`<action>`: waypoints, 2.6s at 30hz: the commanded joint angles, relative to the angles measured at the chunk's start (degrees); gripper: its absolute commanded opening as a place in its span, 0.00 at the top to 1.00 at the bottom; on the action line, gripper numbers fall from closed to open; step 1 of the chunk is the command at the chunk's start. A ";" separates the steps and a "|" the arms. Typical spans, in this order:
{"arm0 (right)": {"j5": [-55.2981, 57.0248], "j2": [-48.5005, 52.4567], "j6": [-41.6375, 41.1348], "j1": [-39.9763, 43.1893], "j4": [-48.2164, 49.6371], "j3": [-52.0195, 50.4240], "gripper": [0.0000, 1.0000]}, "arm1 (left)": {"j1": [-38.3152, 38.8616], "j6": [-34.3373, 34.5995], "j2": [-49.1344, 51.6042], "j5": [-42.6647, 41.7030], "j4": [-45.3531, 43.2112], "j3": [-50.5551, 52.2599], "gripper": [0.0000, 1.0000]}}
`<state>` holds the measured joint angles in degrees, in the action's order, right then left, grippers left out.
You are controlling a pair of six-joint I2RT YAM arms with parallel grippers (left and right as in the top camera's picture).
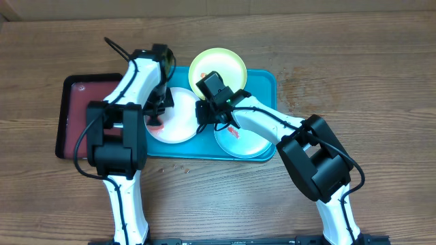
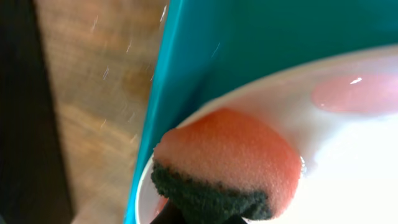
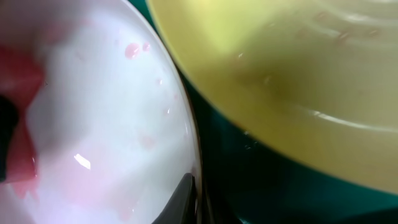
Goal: Clean dirty plates on tray and stack at the side
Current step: 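Scrub the white plate with the sponge while the right gripper holds it, then lift the sponge off the plate and move left gripper toward red tray, then lift the white plate off the blue tray with the right gripper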
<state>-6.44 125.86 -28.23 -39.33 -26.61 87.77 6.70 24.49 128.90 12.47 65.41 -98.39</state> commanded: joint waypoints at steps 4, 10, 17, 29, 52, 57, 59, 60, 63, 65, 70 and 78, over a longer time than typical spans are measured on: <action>-0.74 1.88 1.68 -0.39 -0.44 0.07 0.96 | 0.44 -4.17 2.97 -24.13 -6.93 0.57 0.96; -0.76 1.88 1.68 -0.39 0.00 0.07 0.96 | 0.50 -15.17 2.97 -34.75 -7.19 0.57 0.96; -0.90 1.88 1.68 -0.39 0.00 0.07 0.96 | 0.50 -19.85 2.97 -39.12 -6.19 0.57 0.96; -1.81 1.88 2.93 -0.39 0.28 0.07 0.96 | 0.50 -24.20 2.97 -30.84 8.68 0.57 0.96; -2.01 0.70 11.41 -1.07 -0.90 1.27 0.96 | -1.73 10.56 -14.64 4.09 8.81 -2.67 0.96; 3.08 -1.55 12.00 -2.93 -1.49 1.64 0.96 | -6.38 13.46 -23.76 3.96 8.85 -2.67 0.96; 6.43 -2.29 12.02 -3.87 -1.95 1.84 0.96 | -8.98 13.46 -26.53 3.96 9.14 -2.67 0.96; 8.46 -2.60 12.02 -4.35 -2.51 2.19 0.96 | -10.23 13.44 -27.52 3.93 9.51 -2.64 0.96; 14.73 -3.21 12.83 -5.81 -5.16 4.33 0.96 | -13.90 13.44 -28.98 2.86 11.15 -2.64 0.96; 16.37 -3.26 14.91 -6.80 -6.78 6.29 0.96 | -15.87 13.44 -28.89 2.49 12.55 -2.58 0.96; 17.33 -3.26 17.00 -9.29 -10.95 12.28 0.96 | -18.56 13.40 -28.83 2.51 14.08 -1.31 0.96; 22.08 -3.28 25.49 -11.43 -17.31 21.97 0.96 | -18.78 13.42 -28.83 2.27 13.84 -1.29 0.96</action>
<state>13.50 125.51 -8.88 -49.89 -43.77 106.06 -11.77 36.56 100.18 14.94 79.33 -100.16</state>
